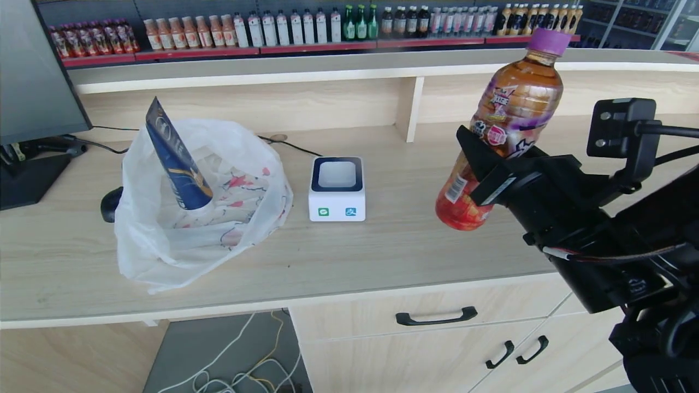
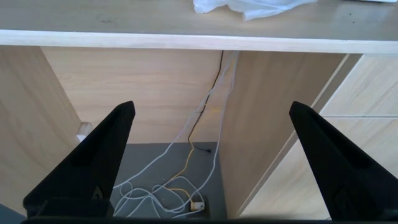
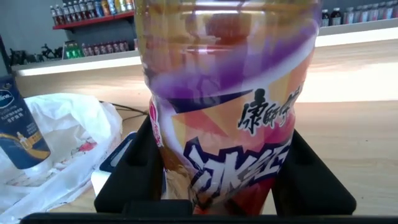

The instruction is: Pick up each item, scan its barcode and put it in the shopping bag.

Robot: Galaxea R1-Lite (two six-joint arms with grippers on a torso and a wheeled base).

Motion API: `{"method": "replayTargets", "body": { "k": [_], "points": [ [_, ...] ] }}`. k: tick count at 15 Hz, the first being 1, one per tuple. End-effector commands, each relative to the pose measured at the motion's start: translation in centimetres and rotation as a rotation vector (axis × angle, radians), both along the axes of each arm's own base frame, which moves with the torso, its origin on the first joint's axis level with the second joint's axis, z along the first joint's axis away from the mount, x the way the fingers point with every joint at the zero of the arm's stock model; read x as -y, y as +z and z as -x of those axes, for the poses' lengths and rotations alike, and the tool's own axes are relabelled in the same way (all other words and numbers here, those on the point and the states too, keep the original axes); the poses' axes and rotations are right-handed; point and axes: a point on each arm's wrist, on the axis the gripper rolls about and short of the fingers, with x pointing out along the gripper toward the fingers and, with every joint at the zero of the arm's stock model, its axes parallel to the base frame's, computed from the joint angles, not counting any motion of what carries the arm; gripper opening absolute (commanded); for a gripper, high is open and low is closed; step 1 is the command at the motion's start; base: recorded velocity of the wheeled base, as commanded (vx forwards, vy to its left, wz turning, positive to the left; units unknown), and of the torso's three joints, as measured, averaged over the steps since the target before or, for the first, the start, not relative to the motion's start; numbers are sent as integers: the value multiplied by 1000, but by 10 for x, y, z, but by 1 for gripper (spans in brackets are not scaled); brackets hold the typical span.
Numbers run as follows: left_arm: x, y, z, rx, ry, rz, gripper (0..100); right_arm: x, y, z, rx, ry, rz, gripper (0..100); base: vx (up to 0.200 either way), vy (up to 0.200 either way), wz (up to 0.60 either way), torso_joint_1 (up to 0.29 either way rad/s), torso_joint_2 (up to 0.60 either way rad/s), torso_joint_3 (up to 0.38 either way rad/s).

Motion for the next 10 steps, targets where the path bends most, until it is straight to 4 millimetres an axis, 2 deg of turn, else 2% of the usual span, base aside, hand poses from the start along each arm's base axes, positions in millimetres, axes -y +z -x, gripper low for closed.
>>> {"method": "replayTargets", "body": {
  "k": [1,6,7,10],
  "points": [
    [0,0,0,1,1,2,100,-1,2,0,7,1,-4,0,0,200,0,7,7,2],
    [0,0,0,1,0,0,100,-2,18,-2,53,-25,-50,0,0,200,0,0,3,1],
    [0,0,0,1,0,0,100,-3,16,-1,32,-56,-65,0,0,0,0,0,0,0],
    [0,0,0,2,0,0,100,-19,14,9,21,10,-75,0,0,0,0,0,0,0]
  ]
}}
